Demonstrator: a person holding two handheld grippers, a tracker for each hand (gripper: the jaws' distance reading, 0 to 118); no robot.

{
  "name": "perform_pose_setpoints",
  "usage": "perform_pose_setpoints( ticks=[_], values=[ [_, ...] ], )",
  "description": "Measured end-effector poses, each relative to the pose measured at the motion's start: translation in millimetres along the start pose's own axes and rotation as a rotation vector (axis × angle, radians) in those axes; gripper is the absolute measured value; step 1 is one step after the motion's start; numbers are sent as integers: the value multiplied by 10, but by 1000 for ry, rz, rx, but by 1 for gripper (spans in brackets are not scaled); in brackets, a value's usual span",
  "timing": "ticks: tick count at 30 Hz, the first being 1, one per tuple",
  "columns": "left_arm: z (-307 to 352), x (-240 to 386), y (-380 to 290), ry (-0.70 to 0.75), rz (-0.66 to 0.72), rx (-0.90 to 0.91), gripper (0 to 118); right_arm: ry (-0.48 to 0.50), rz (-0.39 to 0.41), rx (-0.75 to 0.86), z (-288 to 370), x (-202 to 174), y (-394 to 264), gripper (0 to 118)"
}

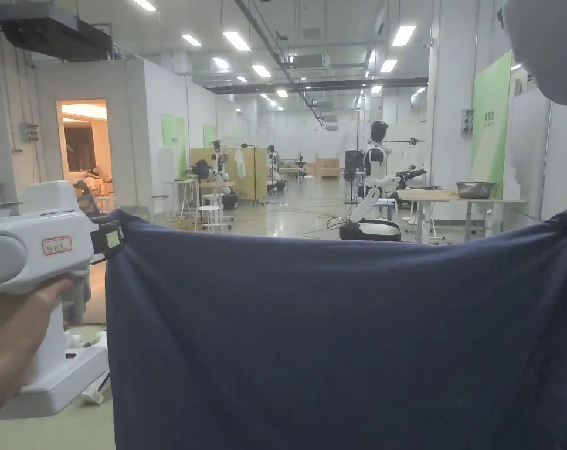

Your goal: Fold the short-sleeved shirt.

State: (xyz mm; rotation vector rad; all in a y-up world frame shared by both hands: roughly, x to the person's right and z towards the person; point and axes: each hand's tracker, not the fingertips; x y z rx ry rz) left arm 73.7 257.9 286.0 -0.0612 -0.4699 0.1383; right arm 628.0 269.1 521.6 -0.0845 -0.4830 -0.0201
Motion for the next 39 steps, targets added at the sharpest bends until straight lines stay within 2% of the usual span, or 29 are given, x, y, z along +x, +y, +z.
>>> perform_pose_setpoints(
  ticks=[4, 7, 14, 18, 19, 22, 23, 25, 29, 33, 36, 39],
  values=[
    [-354, 112, 125, 29, -70, 0, 0, -38, 29, 16, -274, -62, 177, 0],
    [-598, 167, 215, 26, -73, -3, 0, -86, 47, 43, -427, -80, 264, 0],
    [-1204, 303, 311, 58, -86, 7, 0, -113, 53, 40, -965, -88, 486, 0],
    [-1546, 333, 293, 65, -99, -6, 0, -130, 35, 60, -891, -89, 466, 0],
    [-1623, 341, 273, 75, -111, -1, 0, -217, 16, 17, -969, -86, 486, 0],
    [-1807, 318, 265, 77, -80, -12, 0, -209, 25, 23, -1048, -69, 551, 0],
    [-1865, 308, 272, 75, -77, -13, 0, -200, 58, 76, -1479, -155, 611, 0],
    [-1956, 315, 284, 84, -80, -4, 0, -199, 57, 63, -1648, -174, 689, 0],
    [-2121, 317, 295, 83, -85, -3, 0, -249, 56, 39, -1644, -281, 709, 0],
    [-2219, 315, 124, 81, -89, -13, 0, -227, 51, 12, -1894, -263, 574, 0],
    [-2310, 276, -238, 82, -98, -80, 0, -214, 53, -34, -1988, -260, 208, 0],
    [-2335, 216, -848, 76, -71, -154, 0, -194, -3, -107, -2013, -247, -326, 0]
  ],
)
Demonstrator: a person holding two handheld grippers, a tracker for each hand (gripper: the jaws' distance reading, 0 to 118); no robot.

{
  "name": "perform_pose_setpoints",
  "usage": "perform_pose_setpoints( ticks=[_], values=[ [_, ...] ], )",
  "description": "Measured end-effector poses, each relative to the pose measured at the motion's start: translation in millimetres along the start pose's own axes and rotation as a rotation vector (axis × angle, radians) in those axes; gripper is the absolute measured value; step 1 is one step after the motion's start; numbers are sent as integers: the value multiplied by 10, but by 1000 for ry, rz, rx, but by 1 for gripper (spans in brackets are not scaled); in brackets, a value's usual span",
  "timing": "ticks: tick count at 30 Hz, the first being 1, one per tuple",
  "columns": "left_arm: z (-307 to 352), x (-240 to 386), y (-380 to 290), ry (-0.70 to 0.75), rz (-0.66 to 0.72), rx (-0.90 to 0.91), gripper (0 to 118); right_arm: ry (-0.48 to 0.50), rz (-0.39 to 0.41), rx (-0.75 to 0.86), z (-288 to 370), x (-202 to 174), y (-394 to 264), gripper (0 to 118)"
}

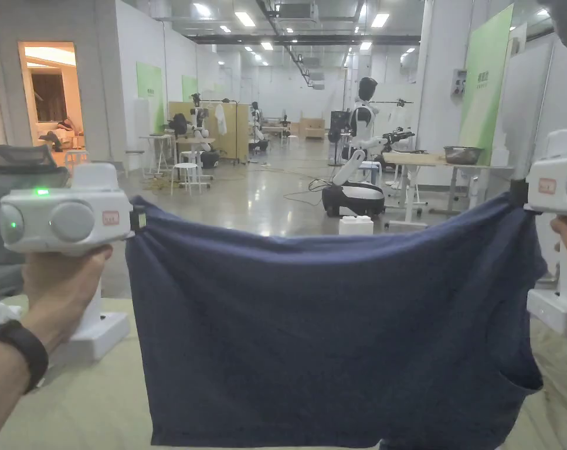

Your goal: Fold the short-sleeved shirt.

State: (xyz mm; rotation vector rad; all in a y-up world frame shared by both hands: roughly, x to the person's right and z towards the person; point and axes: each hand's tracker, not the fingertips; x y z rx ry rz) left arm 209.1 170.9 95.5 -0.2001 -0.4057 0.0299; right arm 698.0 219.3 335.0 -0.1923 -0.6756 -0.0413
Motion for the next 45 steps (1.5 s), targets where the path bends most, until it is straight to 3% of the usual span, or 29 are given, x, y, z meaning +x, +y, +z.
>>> perform_pose_setpoints(
  ticks=[5, 9, 12, 15, 19, 26, 33, 38, 39, 41, 42, 43, 44, 45],
  values=[
    [58, -67, -940, -27, 52, -155, 0, 35, -5, -119, 63, 45, -887, 0],
    [557, -205, -1432, -59, 85, -181, 0, 71, -37, -138, 497, 277, -1473, 0],
    [948, -487, -1839, -91, 166, -205, 0, 67, 71, -198, 776, 478, -2013, 0],
    [1437, -619, -2246, -107, 136, -226, 0, 115, -46, -229, 1245, 719, -2537, 0],
    [2090, -821, -2825, -150, 225, -296, 0, 159, -62, -252, 2006, 980, -3235, 0],
    [2996, -857, -3455, -177, 211, -347, 0, 156, -112, -325, 3046, 1222, -4021, 0],
    [3127, -1014, -3912, -130, 244, -440, 0, 117, -161, -446, 3245, 1249, -4435, 0],
    [3073, -1043, -4137, -109, 239, -500, 0, 103, -150, -519, 3146, 1241, -4666, 0],
    [3076, -1049, -4166, -115, 240, -502, 7, 106, -150, -530, 3135, 1255, -4683, 0],
    [3081, -1064, -4205, -112, 247, -518, 45, 119, -131, -563, 3129, 1238, -4709, 7],
    [3093, -1069, -4213, -116, 251, -524, 70, 115, -111, -572, 3132, 1247, -4716, 24],
    [3103, -1065, -4205, -110, 252, -527, 90, 113, -101, -577, 3139, 1263, -4721, 61],
    [3135, -1056, -4175, -92, 240, -521, 92, 106, -95, -581, 3159, 1265, -4731, 78],
    [3173, -1045, -4110, -57, 206, -494, 92, 104, -97, -584, 3182, 1283, -4701, 80]
  ],
)
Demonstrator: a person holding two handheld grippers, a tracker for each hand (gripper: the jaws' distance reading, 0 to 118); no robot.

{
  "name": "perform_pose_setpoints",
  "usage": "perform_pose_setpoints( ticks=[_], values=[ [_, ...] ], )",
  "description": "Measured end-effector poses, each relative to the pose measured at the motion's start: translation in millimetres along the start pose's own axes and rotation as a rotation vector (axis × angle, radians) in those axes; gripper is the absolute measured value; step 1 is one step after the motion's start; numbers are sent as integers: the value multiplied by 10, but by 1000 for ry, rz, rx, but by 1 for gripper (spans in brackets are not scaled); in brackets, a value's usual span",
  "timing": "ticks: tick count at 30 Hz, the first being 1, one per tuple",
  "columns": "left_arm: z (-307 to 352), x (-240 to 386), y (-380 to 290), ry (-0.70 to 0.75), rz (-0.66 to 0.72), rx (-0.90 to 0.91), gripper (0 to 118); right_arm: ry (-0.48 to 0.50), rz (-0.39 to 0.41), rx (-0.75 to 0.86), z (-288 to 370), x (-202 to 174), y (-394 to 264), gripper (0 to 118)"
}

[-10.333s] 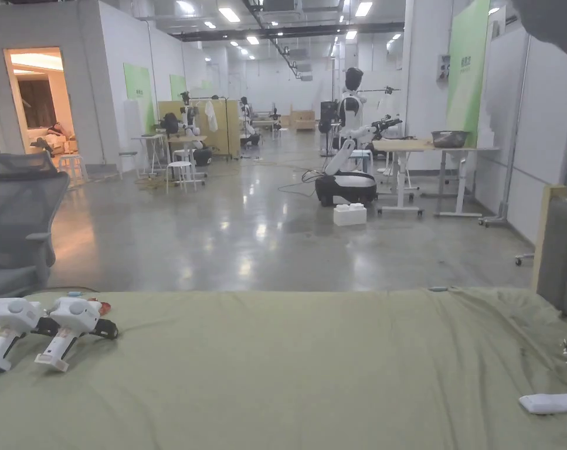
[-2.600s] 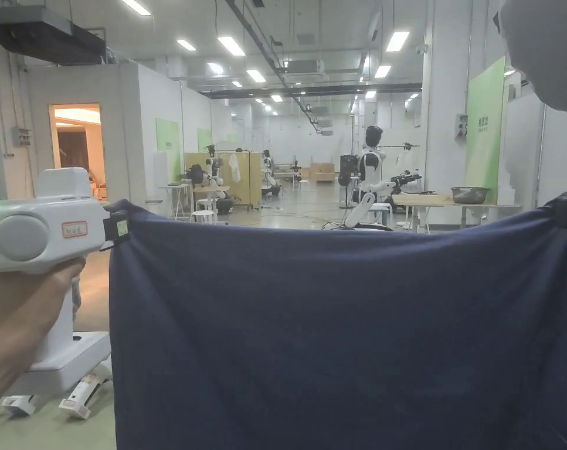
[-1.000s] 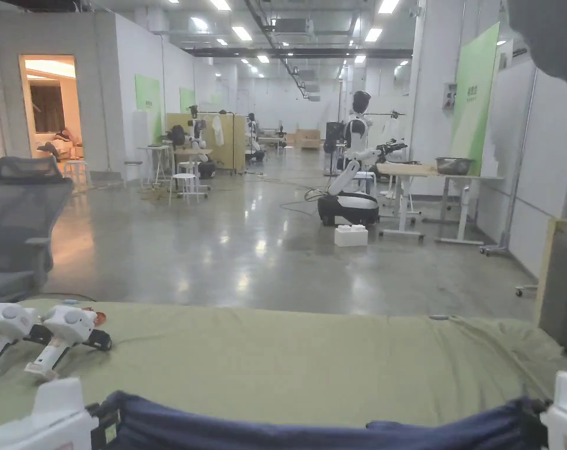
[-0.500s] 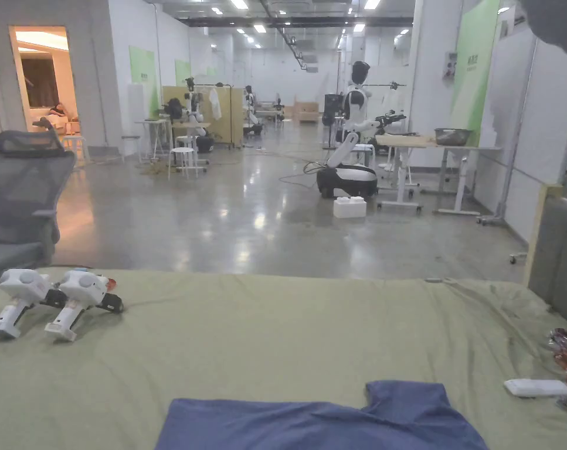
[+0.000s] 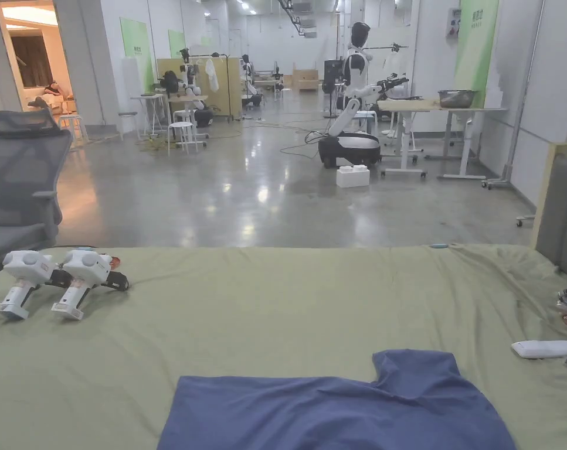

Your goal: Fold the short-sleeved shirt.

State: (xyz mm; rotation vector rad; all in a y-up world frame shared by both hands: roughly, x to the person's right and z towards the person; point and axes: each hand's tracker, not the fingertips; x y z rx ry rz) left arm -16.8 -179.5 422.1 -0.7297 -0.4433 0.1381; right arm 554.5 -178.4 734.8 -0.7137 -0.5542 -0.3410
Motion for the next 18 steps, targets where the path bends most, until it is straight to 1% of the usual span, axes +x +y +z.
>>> perform_pose_setpoints(
  ticks=[2, 4, 6, 9, 10, 12, 13, 15, 17, 18],
  values=[
    [140, 82, 119, 36, -78, 65, 93, 5, -12, 59, 141, 12, 42, 80],
    [335, 245, 280, 90, -162, 164, 93, -14, -21, 121, 287, -31, 142, 80],
    [584, 445, 451, 68, -226, 283, 95, -17, 14, 214, 471, -150, 278, 80],
    [971, 826, 650, 41, -280, 449, 98, -14, 99, 347, 776, -448, 514, 80],
    [1082, 958, 694, 31, -288, 490, 101, -2, 122, 390, 871, -546, 575, 80],
    [1273, 1172, 759, -3, -314, 550, 104, 24, 143, 476, 1048, -723, 671, 80],
    [1359, 1276, 798, -3, -321, 584, 104, 53, 156, 507, 1135, -808, 721, 80],
    [1504, 1445, 844, 10, -343, 623, 104, 72, 176, 573, 1280, -948, 789, 80],
    [1607, 1567, 883, 20, -355, 660, 102, 99, 194, 617, 1409, -1063, 845, 79],
    [1653, 1618, 895, 27, -362, 674, 99, 107, 200, 621, 1457, -1103, 861, 75]
  ],
)
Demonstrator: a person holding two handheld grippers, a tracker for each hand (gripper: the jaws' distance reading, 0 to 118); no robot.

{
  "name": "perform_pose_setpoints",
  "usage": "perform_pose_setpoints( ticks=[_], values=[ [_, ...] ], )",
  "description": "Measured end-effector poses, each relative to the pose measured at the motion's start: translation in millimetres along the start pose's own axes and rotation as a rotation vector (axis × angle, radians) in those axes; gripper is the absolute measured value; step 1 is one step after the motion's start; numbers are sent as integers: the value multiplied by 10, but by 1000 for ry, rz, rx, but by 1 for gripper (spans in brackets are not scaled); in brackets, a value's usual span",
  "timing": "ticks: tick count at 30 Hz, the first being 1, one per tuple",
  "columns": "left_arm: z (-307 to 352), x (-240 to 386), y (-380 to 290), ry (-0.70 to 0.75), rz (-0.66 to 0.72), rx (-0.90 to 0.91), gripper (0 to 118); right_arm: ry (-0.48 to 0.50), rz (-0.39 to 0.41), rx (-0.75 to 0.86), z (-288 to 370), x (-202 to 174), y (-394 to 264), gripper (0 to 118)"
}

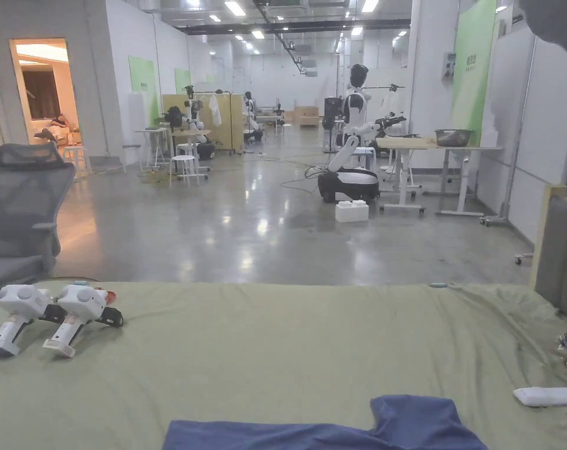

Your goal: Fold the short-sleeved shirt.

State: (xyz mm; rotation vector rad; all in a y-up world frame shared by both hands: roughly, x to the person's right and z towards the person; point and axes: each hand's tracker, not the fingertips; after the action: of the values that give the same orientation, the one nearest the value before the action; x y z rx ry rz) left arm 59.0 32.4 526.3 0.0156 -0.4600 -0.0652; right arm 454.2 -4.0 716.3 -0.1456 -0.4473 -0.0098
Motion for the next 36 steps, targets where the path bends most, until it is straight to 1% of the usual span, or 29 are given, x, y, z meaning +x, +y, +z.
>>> perform_pose_setpoints(
  ticks=[1, 2, 3, 4, 7, 8, 9, 10, 19, 22, 24, 28, 30, 32, 33, 36],
  values=[
    [31, 35, 49, 2, -12, 9, 91, 6, 9, 17, 12, -24, 30, 64],
    [56, 44, 65, 3, -26, 21, 80, 7, 15, 26, 35, -63, 63, 53],
    [83, 62, 88, 4, -35, 29, 67, 6, 18, 27, 47, -95, 88, 42],
    [111, 92, 120, 0, -40, 36, 48, 5, 19, 26, 58, -120, 109, 32],
    [146, 64, 131, -46, -19, 46, 11, 10, 14, 31, 61, -146, 106, 4],
    [163, 67, 125, -43, -9, 54, 3, 4, 12, 30, 67, -160, 103, 3],
    [172, 73, 121, -45, -5, 56, 0, 2, 9, 30, 54, -143, 92, 2],
    [183, 91, 128, -31, -3, 53, 0, 6, 3, 25, 57, -138, 89, 0],
    [147, 18, 100, -53, 2, 4, 0, 8, -2, -3, 31, -116, 31, 0],
    [89, -79, 7, -53, -11, -56, 0, 9, -4, -28, 3, -98, -47, 0],
    [-21, -219, -212, -74, -8, -158, 1, 19, -21, -64, -9, -82, -122, 0],
    [-238, -549, -839, -99, 82, -410, 54, 21, -48, -132, -44, -61, -301, 0],
    [-371, -681, -1247, -98, 103, -494, 57, 20, -47, -153, -61, -63, -384, 0],
    [-500, -773, -1628, -83, 116, -615, 60, 22, -49, -184, -89, -52, -443, 0],
    [-547, -817, -1785, -84, 130, -652, 61, 21, -51, -191, -96, -43, -478, 0],
    [-644, -882, -2141, -90, 173, -731, 70, 20, -55, -214, -102, -10, -533, 0]
  ],
)
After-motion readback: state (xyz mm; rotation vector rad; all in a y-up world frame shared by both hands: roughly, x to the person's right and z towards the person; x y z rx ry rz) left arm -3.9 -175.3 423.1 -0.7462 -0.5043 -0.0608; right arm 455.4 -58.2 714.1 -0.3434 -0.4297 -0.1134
